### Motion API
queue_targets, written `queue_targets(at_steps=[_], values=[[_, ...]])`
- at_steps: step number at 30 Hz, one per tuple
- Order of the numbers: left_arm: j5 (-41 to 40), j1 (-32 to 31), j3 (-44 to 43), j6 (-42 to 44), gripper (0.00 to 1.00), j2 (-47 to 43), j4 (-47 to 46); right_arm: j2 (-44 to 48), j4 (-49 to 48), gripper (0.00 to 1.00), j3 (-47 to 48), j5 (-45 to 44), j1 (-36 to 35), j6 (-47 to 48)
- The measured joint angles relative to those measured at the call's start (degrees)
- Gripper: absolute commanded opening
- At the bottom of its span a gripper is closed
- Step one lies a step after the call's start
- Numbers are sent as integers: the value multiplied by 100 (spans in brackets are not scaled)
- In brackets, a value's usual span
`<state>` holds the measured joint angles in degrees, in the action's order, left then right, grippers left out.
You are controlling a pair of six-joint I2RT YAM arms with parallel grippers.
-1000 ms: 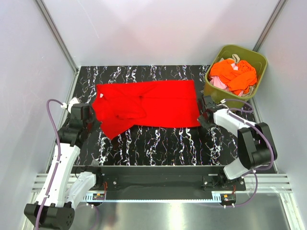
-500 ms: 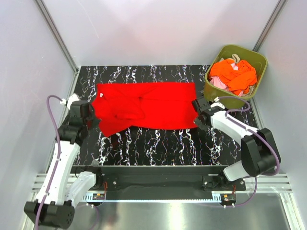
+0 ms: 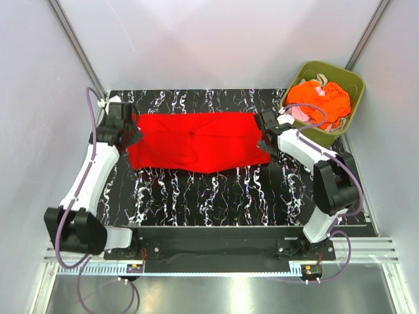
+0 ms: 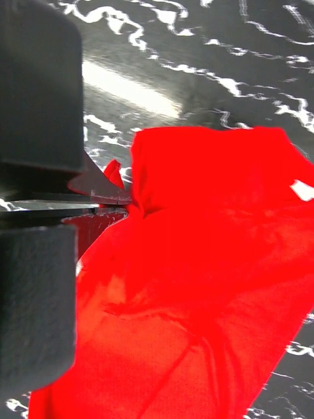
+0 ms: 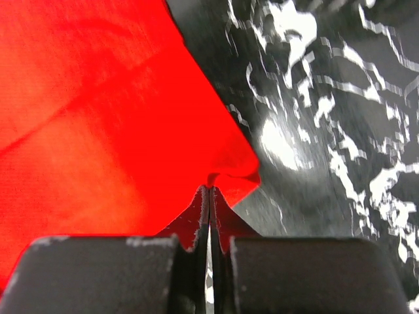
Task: Fold and stack the t-shirts
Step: Fold the tshirt
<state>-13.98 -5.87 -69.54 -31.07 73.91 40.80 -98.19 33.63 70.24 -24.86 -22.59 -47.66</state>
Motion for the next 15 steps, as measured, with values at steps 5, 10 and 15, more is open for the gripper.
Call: queue_targets(at_steps=[5, 10, 15], values=[[31, 201, -739, 166, 0, 848, -46, -466, -39, 0, 470, -4, 160, 323], [129, 442, -1307, 236, 0, 1600, -46, -780, -72, 0, 824, -26, 243, 549], [166, 549, -1703, 282, 0, 2186, -24, -938, -79, 0, 979, -179, 284, 693]])
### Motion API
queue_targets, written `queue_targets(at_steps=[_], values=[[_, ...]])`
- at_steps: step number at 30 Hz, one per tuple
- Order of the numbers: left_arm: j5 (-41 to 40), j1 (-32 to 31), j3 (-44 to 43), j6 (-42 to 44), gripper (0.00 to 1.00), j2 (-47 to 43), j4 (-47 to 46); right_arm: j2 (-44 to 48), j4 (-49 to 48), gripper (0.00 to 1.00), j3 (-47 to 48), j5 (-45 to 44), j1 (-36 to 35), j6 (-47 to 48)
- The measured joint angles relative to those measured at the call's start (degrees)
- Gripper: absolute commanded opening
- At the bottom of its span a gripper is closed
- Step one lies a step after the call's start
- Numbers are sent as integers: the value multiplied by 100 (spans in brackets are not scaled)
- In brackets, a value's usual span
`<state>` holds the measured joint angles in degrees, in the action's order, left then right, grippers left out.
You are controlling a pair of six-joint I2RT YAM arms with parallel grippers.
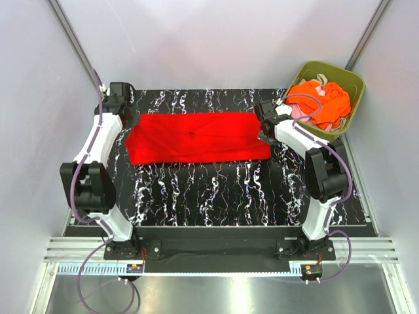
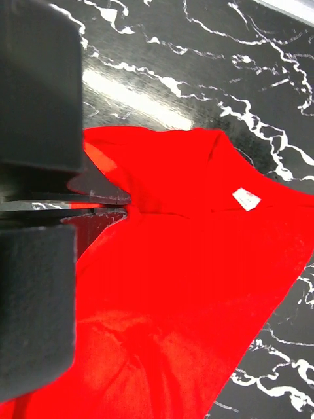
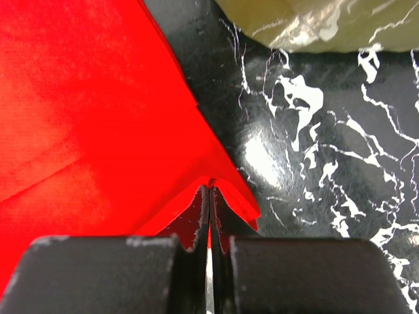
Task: Fold and stack the t-shirts
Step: Fold the tshirt
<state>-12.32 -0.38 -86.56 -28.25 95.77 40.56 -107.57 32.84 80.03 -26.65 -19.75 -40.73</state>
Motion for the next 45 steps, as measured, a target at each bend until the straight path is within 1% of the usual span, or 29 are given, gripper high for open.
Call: queue_targets(at_steps=[11, 19, 24, 34, 45], values=[[221, 205, -999, 125, 0, 1099, -4, -293, -7, 0, 269, -94, 11, 190], [420, 271, -1587, 275, 0, 1659, 0, -586, -7, 0, 299, -142, 50, 212], [485, 269, -1777, 363, 0, 1884, 13, -612, -7, 0, 337, -243, 96, 267], [417, 271, -2013, 498, 0, 2103, 42, -820, -94, 0, 761, -330, 122, 540], [396, 271, -2479, 579, 0, 2555, 44, -1091, -133, 0, 828, -367, 122, 680]])
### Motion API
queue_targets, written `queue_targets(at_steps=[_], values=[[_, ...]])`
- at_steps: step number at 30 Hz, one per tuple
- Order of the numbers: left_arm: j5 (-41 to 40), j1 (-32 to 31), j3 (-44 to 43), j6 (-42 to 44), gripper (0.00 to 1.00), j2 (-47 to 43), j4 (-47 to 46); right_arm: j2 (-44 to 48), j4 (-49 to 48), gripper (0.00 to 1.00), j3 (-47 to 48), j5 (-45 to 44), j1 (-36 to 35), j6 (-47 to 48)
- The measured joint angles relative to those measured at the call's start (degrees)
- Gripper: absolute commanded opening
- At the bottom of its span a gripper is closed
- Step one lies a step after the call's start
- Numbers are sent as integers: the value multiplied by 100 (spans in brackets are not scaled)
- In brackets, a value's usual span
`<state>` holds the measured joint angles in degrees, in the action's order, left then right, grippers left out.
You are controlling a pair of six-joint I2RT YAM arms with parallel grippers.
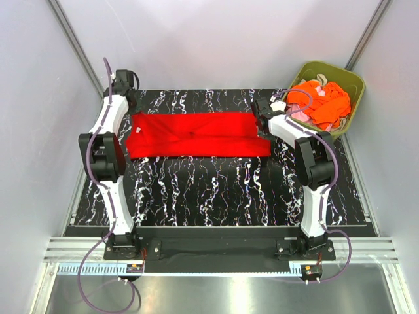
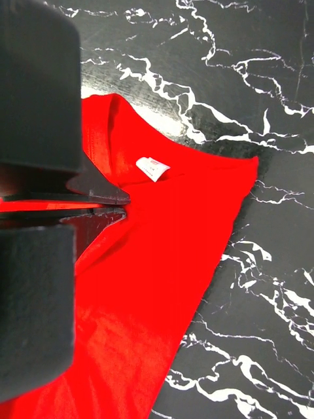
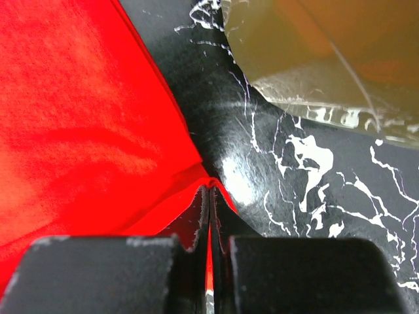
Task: Fold and stack the t-shirts
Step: Fold the tshirt
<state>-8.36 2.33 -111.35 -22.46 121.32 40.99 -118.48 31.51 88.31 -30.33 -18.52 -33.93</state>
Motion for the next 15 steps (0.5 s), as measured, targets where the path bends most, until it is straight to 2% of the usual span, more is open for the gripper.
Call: queue_targets(at_steps=[9, 10, 11, 15], values=[[4, 0, -83, 26, 0, 271, -4, -144, -24, 2, 168, -28, 2, 92], [4, 0, -83, 28, 0, 289, 2, -153, -35, 4, 179, -33, 2, 96], [2, 0, -83, 33, 0, 304, 2, -153, -33, 11, 188, -28, 4, 98], [9, 0, -83, 46, 0, 330, 2, -157, -24, 21, 227, -13, 7, 151]])
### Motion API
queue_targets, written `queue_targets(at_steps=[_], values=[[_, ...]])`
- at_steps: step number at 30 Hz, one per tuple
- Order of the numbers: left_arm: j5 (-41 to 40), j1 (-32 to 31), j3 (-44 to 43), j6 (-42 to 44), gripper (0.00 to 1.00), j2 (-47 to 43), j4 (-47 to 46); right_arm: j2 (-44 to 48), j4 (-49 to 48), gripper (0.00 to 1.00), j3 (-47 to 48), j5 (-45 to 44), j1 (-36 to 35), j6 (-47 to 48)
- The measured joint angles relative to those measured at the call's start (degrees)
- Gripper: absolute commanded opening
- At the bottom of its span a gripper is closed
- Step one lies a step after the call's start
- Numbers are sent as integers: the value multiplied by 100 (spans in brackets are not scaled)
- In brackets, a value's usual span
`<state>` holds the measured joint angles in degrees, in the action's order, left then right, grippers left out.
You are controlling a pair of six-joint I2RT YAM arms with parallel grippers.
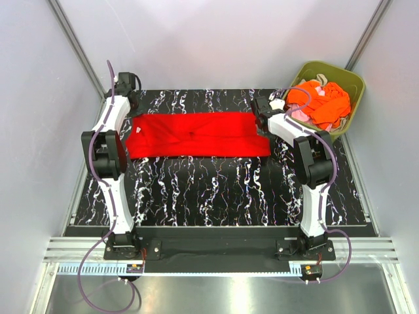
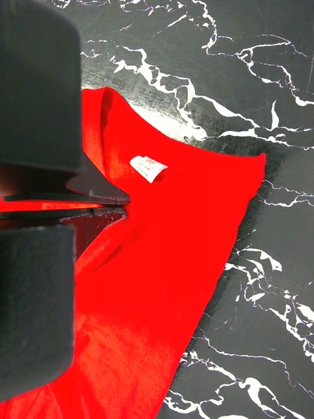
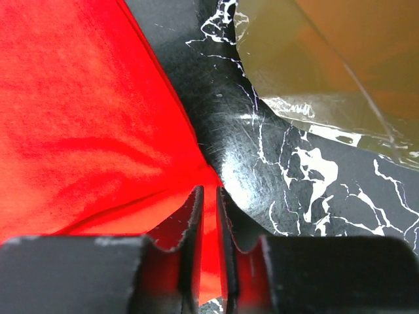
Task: Fold and stack the t-shirts
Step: Fold the tshirt
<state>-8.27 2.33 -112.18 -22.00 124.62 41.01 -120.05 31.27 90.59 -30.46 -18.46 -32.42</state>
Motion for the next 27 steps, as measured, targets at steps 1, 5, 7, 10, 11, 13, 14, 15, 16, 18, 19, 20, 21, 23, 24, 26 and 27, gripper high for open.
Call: queue_targets(at_steps=[1, 5, 7, 10, 11, 13, 14, 15, 16, 18, 19, 20, 21, 23, 24, 26, 27], values=[[4, 0, 0, 2, 0, 2, -2, 0, 2, 22, 11, 9, 0, 15], [37, 0, 0, 2, 0, 2, -2, 31, 7, 24, 17, 111, 7, 39], [61, 0, -2, 0, 0, 4, -2, 87, 11, 23, 15, 199, 7, 33], [105, 0, -66, 0, 0, 20, 2, 249, 7, 20, 15, 452, 7, 7], [120, 0, -81, 0, 0, 22, -2, 304, 7, 20, 15, 533, -4, 0], [170, 0, -142, 0, 0, 42, 0, 385, 2, 19, 15, 741, -17, -26], [216, 0, -173, 0, 0, 48, -4, 415, -7, 19, 15, 841, -26, -37], [258, 0, -203, 0, 0, 57, -4, 428, -20, 19, 13, 953, -35, -42], [313, 0, -245, 2, 0, 79, -7, 431, -46, 17, 4, 1071, -48, -42], [407, 0, -321, 2, 0, 118, -28, 426, -101, 17, -44, 1274, -72, -42], [437, 0, -350, 2, 0, 136, -37, 420, -105, 17, -63, 1373, -87, -42], [468, 0, -391, 9, 0, 160, -44, 398, -105, 17, -66, 1429, -96, -44], [494, 0, -422, 17, 0, 179, -48, 374, -122, 17, -66, 1488, -105, -39], [509, 0, -446, 42, 0, 195, -55, 299, -155, 18, -66, 1515, -105, -35], [509, 0, -446, 59, 0, 197, -57, 254, -151, 19, -66, 1508, -105, -37], [507, 0, -452, 90, 0, 203, -52, 160, -149, 24, -63, 1493, -103, -39], [505, 0, -468, 103, 0, 216, -46, 129, -142, 29, -63, 1484, -103, -46]])
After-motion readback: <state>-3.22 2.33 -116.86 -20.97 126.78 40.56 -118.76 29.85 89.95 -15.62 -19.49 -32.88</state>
